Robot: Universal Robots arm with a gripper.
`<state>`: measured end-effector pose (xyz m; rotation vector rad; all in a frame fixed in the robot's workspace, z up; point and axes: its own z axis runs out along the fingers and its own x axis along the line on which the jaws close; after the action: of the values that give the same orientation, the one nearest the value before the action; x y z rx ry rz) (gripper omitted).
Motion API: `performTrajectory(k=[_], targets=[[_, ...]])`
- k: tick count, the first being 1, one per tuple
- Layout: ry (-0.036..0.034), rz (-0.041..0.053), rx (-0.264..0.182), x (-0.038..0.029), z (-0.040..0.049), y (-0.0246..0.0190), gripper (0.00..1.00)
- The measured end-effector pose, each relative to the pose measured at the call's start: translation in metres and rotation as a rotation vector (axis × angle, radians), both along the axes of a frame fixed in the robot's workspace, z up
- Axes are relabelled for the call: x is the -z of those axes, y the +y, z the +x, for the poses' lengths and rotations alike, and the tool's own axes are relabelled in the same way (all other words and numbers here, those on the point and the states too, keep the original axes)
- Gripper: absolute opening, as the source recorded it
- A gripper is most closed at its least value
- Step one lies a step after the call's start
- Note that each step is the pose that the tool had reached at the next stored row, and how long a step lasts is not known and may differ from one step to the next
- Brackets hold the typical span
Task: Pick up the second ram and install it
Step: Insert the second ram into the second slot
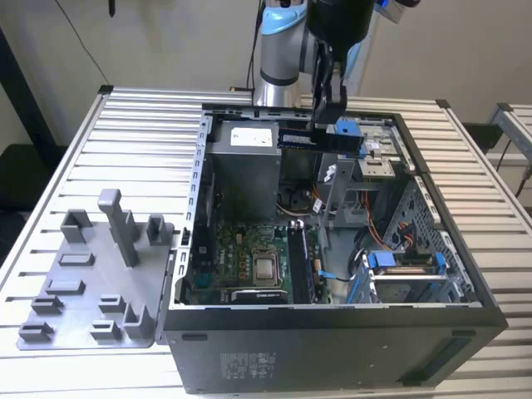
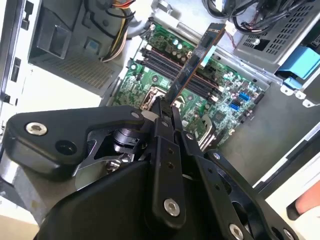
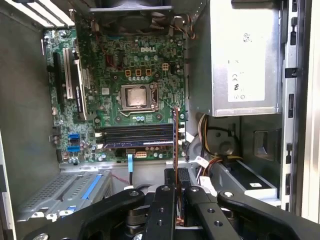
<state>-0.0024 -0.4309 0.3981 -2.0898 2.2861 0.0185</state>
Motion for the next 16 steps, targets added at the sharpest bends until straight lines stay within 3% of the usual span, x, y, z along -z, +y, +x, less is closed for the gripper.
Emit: performTrajectory(k=[7, 16], targets=[[0.0017, -0.0001, 0.077, 0.0005, 0.0000, 0.0000, 0.14], [0.0086, -0.0003, 0.175, 0.0010, 0.0000, 0.0000, 0.14]])
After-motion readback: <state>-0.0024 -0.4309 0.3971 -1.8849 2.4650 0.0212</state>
